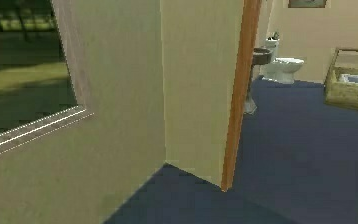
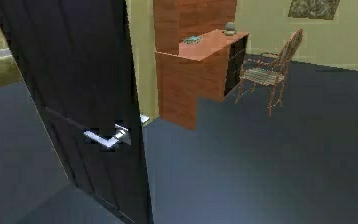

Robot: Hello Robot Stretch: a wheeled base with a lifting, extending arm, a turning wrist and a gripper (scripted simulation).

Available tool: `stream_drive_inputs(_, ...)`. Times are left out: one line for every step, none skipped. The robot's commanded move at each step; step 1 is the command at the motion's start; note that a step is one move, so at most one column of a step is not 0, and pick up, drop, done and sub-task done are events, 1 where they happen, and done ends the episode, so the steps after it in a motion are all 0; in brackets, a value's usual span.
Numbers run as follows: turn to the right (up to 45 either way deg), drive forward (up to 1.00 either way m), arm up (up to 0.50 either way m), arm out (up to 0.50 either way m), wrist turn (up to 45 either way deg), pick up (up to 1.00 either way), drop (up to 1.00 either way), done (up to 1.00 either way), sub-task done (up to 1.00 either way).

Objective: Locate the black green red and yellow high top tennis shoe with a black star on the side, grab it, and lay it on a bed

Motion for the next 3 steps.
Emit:
stream_drive_inputs(33.0, 0.0, 0.0, 0.0, 0.0, 0.0, 0.0, 0.0, 0.0)
stream_drive_inputs(0.0, 0.8, 0.0, 0.0, 0.0, 0.0, 0.0, 0.0, 0.0)
stream_drive_inputs(-6.0, 0.0, 0.0, 0.0, 0.0, 0.0, 0.0, 0.0, 0.0)
